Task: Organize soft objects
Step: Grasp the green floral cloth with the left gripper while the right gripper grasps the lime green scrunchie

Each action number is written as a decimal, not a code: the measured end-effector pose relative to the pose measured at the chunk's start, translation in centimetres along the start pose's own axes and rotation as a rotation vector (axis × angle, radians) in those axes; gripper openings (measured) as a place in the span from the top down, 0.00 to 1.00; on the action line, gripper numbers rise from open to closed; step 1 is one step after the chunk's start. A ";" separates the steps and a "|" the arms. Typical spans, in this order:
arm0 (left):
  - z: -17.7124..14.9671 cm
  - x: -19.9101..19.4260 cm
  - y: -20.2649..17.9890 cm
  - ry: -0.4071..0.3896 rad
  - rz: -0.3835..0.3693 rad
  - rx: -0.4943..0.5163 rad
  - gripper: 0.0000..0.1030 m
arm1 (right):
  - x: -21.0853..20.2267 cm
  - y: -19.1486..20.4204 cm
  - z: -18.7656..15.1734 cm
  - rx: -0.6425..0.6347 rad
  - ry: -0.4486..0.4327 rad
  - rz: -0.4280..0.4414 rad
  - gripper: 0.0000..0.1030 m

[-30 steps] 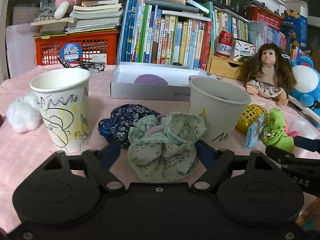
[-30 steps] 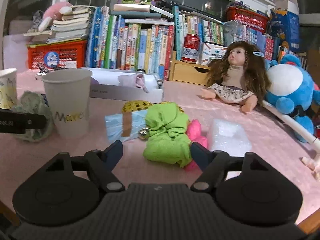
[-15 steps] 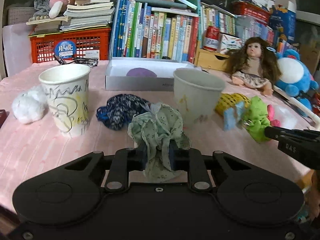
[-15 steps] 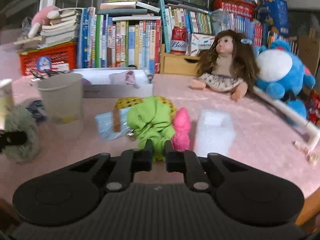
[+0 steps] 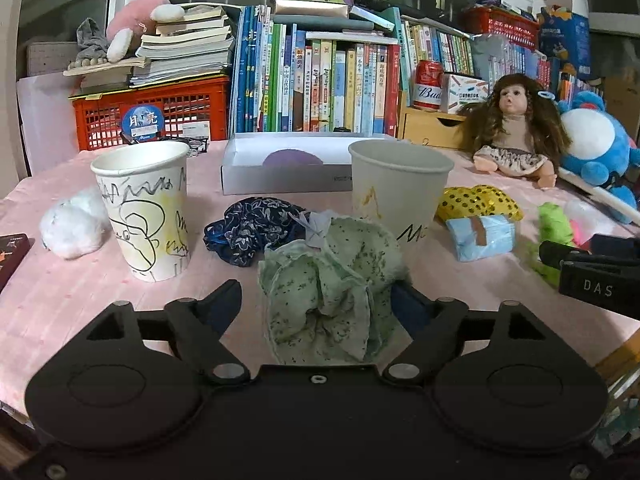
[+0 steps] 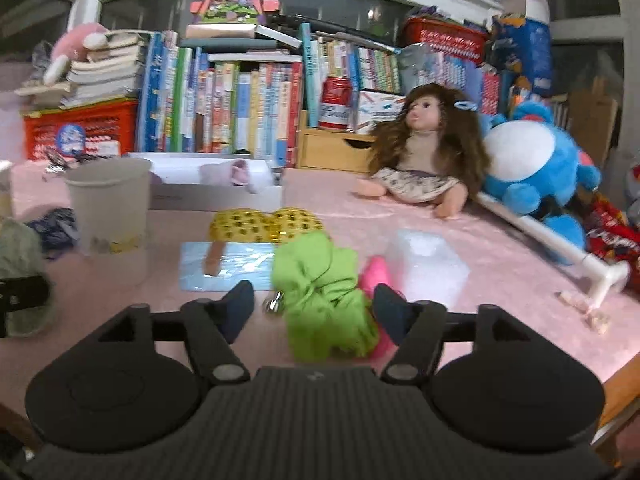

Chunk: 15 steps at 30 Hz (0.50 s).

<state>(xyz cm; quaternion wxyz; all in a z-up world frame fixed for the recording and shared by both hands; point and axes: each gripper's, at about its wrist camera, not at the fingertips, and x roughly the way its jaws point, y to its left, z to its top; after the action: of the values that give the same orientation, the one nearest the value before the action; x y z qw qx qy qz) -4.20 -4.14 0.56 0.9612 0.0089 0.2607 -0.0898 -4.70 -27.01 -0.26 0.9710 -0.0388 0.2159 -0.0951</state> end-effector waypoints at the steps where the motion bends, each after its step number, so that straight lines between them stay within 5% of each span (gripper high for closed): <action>1: 0.0 0.3 -0.1 0.003 -0.004 0.003 0.20 | 0.3 0.0 -0.1 -0.008 0.002 -0.010 0.17; 15: 0.2 3.3 -0.3 0.035 -0.019 -0.030 0.19 | 2.9 -1.1 -0.4 -0.001 0.040 -0.061 0.13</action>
<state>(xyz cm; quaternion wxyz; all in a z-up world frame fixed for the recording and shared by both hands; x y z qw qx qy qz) -1.39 -5.04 -0.94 0.9556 -0.0066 0.2790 -0.0947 -2.46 -28.64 -1.68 0.9631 -0.0440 0.2342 -0.1254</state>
